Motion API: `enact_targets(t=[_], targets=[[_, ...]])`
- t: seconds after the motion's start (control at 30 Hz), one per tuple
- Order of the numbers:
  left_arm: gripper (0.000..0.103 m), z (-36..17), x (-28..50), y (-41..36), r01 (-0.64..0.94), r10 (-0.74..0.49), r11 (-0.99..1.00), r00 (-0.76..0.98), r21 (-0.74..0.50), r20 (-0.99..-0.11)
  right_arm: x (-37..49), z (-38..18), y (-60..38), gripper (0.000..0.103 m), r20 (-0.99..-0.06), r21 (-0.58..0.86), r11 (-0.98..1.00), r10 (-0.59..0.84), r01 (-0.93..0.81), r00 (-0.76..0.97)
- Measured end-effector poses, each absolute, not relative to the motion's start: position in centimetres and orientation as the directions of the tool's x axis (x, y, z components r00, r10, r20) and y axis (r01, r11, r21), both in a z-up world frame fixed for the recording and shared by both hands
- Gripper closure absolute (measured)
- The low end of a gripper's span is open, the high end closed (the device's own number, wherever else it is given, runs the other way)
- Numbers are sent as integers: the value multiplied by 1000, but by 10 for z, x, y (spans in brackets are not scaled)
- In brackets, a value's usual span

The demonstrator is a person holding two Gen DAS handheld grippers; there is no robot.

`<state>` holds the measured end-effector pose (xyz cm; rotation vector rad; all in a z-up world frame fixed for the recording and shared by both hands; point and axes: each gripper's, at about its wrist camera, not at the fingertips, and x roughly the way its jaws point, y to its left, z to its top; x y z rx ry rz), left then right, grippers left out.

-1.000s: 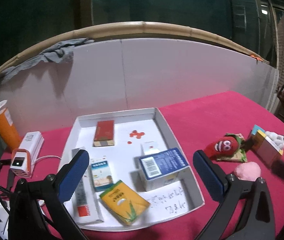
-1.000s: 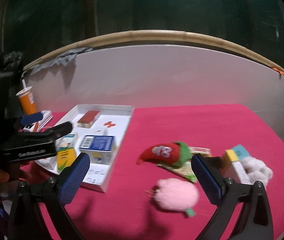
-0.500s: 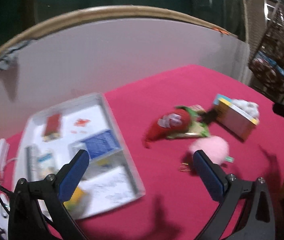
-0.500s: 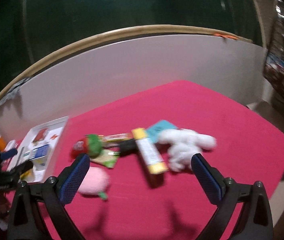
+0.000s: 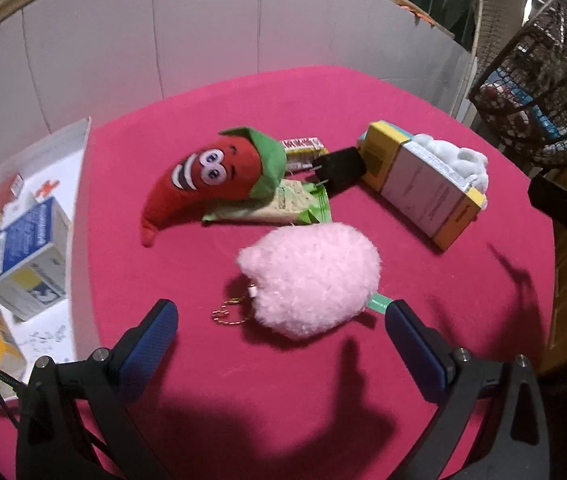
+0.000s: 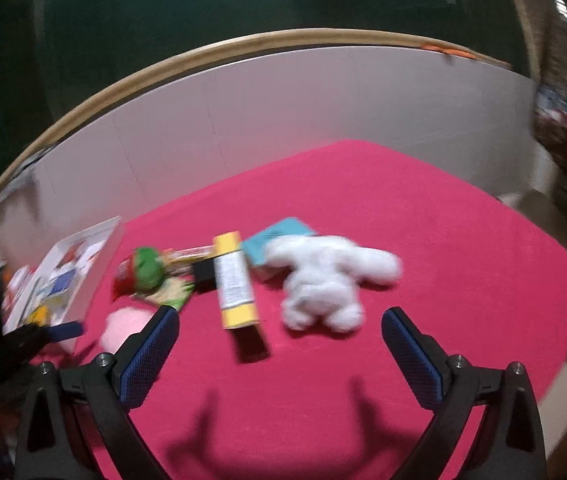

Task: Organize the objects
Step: 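Grasp the pink fluffy ball with left tool while right grasps the yellow-white long box, then carry the pink ball and yellow-white long box over the white tray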

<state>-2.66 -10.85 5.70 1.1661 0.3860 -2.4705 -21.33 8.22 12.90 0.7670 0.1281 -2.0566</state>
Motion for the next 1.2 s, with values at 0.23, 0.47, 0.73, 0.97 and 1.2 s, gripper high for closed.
enact_targets(t=[0.23, 0.47, 0.73, 0.97, 1.2], targets=[[0, 53, -43, -104, 419, -198, -903, -595, -90, -779, -208, 120, 31, 14, -590, 95, -454, -742, 886, -317], [0, 38, -54, -108, 437, -200, -896, -561, -82, -803, -222, 91, 4, 39, -648, 114, -438, -713, 891, -268], [24, 37, -55, -106, 459, -258, -887, -568, -41, -782, -225, 79, -5, 69, -682, 109, -450, -682, 886, -263], [44, 38, -50, -101, 451, -290, -892, -583, -6, -759, -228, 77, -4, 80, -692, 101, -472, -666, 876, -279], [46, 46, -48, -89, 453, -352, -889, -593, 62, -724, -225, 79, -4, 81, -680, 76, -487, -663, 870, -312]])
